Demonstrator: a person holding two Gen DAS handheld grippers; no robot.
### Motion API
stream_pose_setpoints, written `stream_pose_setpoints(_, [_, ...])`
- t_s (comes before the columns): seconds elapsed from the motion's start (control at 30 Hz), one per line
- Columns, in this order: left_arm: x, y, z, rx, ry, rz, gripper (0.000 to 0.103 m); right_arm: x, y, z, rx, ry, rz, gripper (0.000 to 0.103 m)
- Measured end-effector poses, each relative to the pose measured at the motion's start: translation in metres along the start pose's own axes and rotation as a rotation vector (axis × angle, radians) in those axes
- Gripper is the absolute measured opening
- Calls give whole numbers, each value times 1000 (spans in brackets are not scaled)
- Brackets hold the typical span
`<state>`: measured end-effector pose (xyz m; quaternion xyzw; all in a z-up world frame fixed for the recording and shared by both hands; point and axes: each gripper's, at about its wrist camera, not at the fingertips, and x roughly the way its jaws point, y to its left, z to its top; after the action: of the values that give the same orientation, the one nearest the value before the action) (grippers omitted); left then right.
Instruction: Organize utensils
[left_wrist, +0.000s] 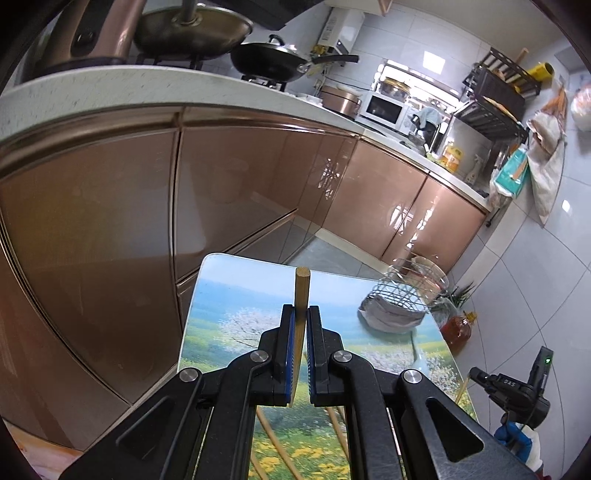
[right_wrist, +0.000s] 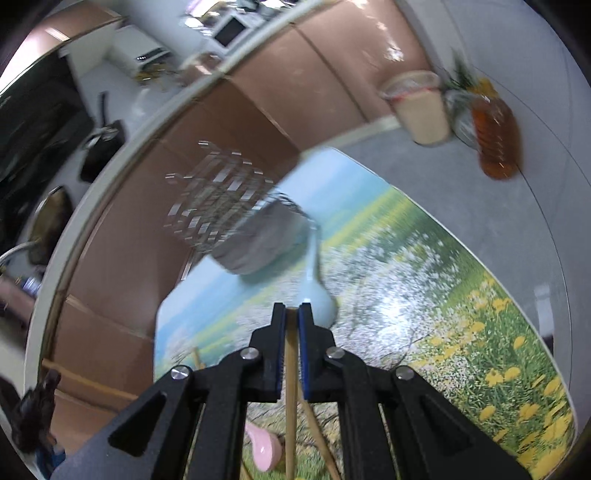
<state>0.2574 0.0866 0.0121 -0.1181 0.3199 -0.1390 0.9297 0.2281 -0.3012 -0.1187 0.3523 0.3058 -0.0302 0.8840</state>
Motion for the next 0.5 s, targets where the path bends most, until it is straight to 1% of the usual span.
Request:
stream_pose_setpoints(0.27, [-21, -33, -5, 45, -16, -5, 5, -46, 30, -10, -143, -48, 89, 6])
stream_pose_setpoints(0.5, [-36, -51, -5, 75, -36, -16, 5, -86, 58, -13, -239, -95, 148, 5])
